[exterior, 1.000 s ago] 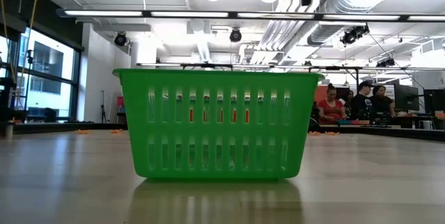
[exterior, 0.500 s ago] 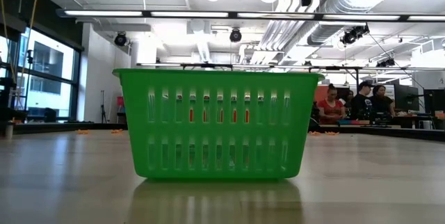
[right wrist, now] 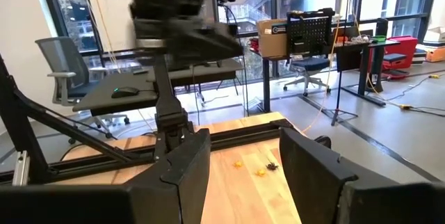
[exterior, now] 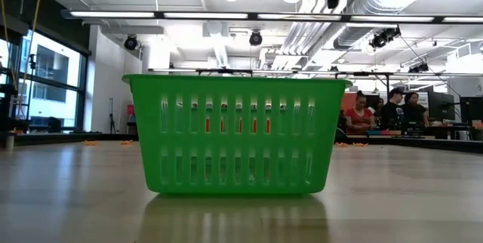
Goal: Sort Halloween decoration
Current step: Put the black spider toy into the yellow bin
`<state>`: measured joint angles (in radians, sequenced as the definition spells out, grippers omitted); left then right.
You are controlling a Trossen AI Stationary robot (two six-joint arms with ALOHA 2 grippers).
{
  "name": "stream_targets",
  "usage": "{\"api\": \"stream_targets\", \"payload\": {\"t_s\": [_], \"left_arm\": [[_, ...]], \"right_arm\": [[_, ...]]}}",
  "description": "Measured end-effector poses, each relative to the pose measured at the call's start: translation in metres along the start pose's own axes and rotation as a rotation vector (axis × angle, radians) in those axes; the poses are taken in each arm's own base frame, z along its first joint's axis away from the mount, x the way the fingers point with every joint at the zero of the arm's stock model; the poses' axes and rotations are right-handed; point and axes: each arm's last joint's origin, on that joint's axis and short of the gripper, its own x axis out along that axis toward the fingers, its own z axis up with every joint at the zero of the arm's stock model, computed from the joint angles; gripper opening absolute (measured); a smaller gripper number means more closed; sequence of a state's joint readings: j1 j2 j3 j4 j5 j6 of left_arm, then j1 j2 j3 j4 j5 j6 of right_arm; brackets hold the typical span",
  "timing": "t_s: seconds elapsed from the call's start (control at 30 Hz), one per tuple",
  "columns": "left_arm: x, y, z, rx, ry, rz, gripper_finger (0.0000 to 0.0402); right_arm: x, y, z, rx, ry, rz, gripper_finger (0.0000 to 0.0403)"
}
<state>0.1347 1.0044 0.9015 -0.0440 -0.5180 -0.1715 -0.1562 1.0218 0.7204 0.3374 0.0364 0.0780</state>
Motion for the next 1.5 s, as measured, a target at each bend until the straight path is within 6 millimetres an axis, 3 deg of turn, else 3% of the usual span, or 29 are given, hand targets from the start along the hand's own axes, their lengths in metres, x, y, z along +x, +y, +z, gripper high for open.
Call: {"api": "stream_targets", "payload": {"t_s": [0.2,0.37,0.53,0.77,1.0,1.5], "left_arm": [[0.026,0.074,0.006,-0.021,0.349,0.375,0.0131],[0.052,0.134,-0.029,-0.139,0.666,0.505,0.0129],[0.081,0.167,-0.075,-0.176,0.914,0.587,0.0129],[0.108,0.181,-0.128,-0.157,1.174,0.570,0.0129],[0.118,0.184,-0.162,-0.176,1.335,0.558,0.0129],[0.123,0.183,-0.167,-0.183,1.331,0.541,0.0129]], "right_arm": [[0.000,0.000,0.000,0.000,0.000,0.000,0.0169],[0.000,0.000,0.000,0.019,0.004,-0.002,0.0169],[0.000,0.000,-0.001,0.072,0.010,-0.006,0.0169],[0.000,0.000,-0.004,0.080,0.044,-0.009,0.0169],[0.000,-0.001,-0.006,0.103,0.057,-0.026,0.0169],[0.000,-0.001,-0.006,0.102,0.062,-0.028,0.0169]]}}
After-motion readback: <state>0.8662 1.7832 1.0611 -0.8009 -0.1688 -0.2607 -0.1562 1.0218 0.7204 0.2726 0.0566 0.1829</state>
